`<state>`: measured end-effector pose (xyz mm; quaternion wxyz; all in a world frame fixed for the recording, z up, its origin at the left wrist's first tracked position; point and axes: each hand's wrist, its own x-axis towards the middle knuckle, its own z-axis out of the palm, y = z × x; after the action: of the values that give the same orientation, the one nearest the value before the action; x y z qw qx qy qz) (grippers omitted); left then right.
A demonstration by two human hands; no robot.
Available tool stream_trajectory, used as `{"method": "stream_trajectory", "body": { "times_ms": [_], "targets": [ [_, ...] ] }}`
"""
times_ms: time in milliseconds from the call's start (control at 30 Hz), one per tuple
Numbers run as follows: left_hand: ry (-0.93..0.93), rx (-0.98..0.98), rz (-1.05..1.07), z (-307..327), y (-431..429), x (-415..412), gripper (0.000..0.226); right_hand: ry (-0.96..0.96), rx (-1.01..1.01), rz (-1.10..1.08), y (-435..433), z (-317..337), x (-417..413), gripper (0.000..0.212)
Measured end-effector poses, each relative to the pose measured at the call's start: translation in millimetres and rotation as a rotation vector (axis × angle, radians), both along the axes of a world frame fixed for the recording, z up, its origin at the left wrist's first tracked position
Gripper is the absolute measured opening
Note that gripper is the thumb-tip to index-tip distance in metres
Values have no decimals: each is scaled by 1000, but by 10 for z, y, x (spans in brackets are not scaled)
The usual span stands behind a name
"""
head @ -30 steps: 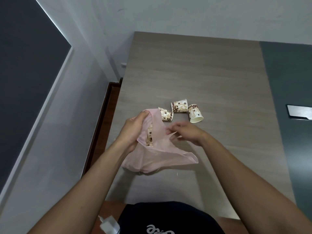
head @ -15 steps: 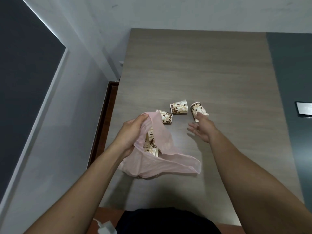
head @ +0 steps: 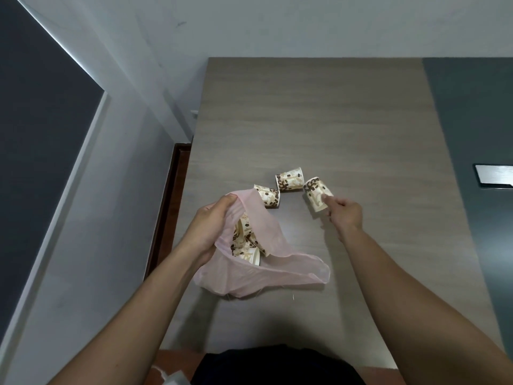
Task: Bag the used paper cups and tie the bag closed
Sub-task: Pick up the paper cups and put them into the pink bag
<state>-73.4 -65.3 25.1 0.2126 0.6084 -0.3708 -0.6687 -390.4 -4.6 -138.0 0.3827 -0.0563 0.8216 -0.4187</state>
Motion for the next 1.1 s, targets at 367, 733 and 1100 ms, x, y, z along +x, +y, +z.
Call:
{"method": "stream_trajectory", "body": {
  "times_ms": [367, 733, 1100],
  "targets": [
    [-2, -58, -49, 52, 97, 490, 42, -567, -362, 418, 472, 872, 839, 26],
    [33, -26, -216, 102, 137, 925, 38, -240, -184, 905, 371, 1069, 2245, 23],
    [18, -67, -128, -9, -41, 1003, 49, -32, -178, 907, 223, 1170, 2246, 22]
  ]
}}
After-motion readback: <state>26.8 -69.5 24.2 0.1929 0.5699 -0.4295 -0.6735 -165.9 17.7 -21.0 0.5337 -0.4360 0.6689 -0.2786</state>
